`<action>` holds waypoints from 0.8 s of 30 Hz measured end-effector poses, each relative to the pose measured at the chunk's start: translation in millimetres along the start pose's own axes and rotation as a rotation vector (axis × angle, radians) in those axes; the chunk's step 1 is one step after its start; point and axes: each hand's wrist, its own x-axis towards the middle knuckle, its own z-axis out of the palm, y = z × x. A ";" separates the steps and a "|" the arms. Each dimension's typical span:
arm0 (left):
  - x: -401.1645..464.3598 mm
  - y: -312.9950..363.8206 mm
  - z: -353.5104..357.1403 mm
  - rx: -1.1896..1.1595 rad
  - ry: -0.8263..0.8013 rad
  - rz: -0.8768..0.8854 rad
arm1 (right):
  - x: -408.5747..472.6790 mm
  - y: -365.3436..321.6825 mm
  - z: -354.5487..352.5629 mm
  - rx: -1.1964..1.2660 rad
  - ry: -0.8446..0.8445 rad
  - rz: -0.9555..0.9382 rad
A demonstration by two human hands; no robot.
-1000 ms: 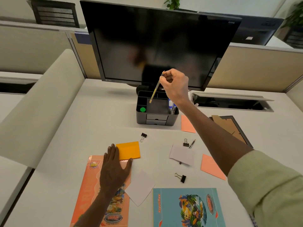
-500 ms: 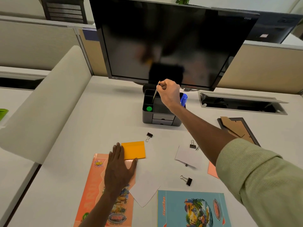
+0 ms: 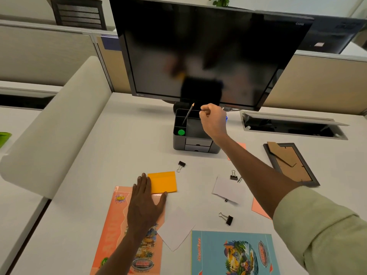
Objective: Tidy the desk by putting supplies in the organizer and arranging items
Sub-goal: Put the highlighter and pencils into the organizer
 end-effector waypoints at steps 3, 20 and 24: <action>-0.2 -0.1 -0.2 0.006 0.000 -0.001 | -19.6 12.6 -11.1 0.032 0.043 -0.028; -0.5 1.7 -2.4 0.016 0.025 0.044 | -87.4 140.6 -85.1 -0.347 -0.039 0.399; -0.3 1.4 -1.4 0.014 0.028 0.047 | -100.8 157.4 -90.7 -0.456 -0.147 0.500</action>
